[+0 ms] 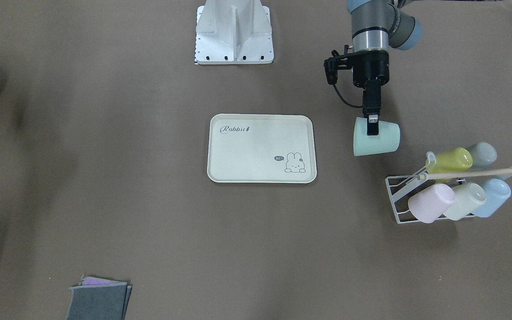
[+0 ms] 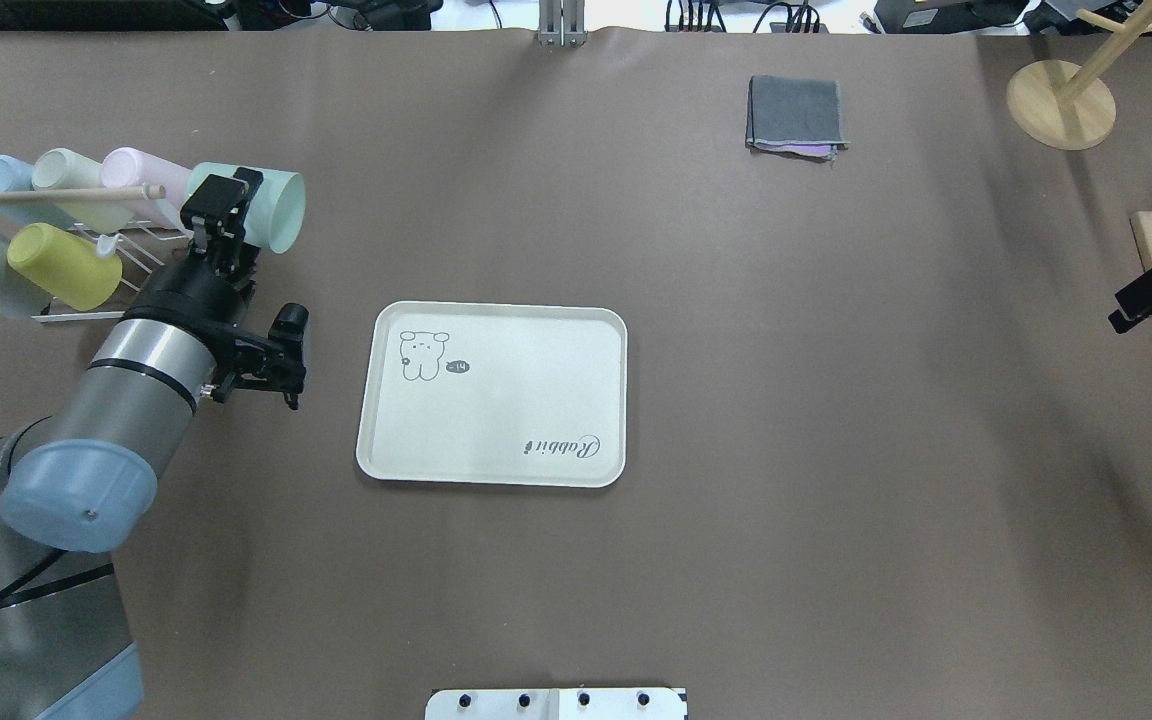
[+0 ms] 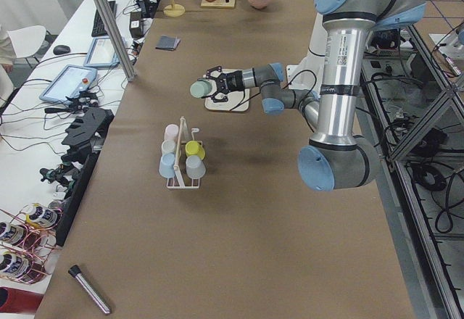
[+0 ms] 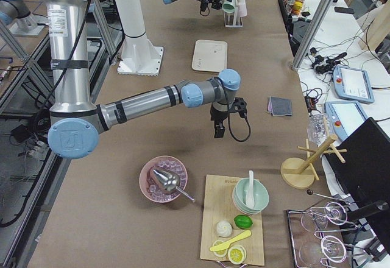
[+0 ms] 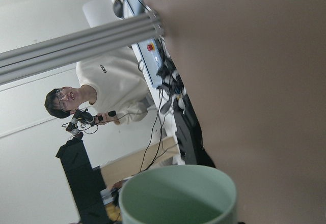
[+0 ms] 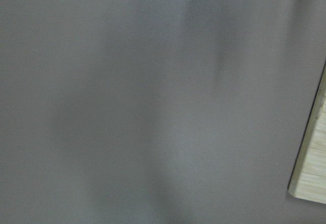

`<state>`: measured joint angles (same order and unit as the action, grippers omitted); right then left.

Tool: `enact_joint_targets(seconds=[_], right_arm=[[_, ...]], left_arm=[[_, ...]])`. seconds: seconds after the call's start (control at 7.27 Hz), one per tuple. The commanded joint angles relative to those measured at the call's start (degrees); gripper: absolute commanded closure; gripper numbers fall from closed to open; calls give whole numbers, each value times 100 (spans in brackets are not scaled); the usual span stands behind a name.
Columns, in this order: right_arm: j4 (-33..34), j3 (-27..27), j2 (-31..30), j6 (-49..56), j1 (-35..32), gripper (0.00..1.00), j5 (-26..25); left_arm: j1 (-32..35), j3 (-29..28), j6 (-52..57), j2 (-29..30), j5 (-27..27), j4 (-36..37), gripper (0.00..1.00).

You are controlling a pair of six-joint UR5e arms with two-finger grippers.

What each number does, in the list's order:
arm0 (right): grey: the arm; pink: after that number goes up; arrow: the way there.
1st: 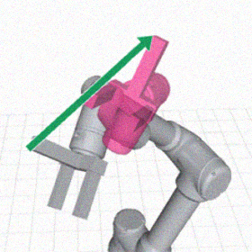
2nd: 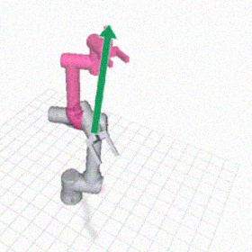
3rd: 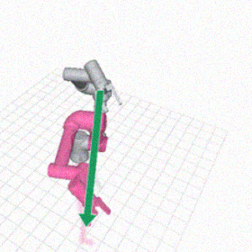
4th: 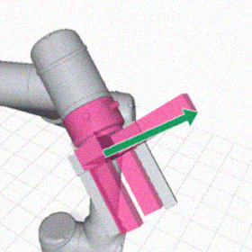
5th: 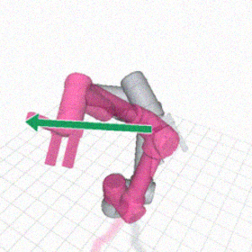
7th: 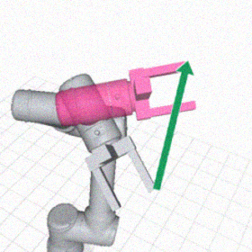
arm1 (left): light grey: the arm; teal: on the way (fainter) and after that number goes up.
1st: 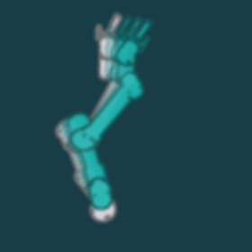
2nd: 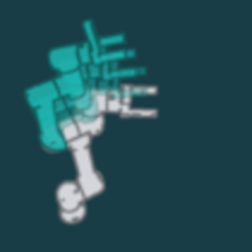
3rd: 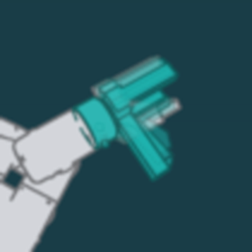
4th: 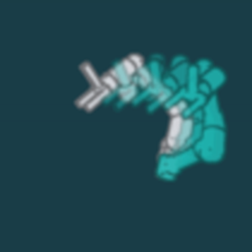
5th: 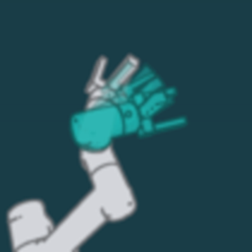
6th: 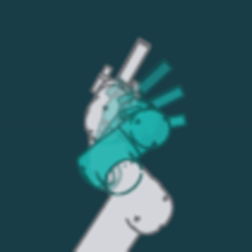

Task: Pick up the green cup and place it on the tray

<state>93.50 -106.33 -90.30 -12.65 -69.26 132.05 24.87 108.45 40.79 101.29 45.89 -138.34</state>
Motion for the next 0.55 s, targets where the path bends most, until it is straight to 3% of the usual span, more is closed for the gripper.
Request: enact_joint_targets(seconds=[0.0,0.28,0.41], right_arm=[[10,42,-329,246,-306,0,22],[19,120,-532,499,-570,0,31],[10,330,-515,518,-832,0,100]], left_arm=[[150,-446,-2007,399,1435,-1206,83],[141,-1443,-4025,977,2411,-2348,87],[133,-2059,-4375,1250,2468,-3042,87]])
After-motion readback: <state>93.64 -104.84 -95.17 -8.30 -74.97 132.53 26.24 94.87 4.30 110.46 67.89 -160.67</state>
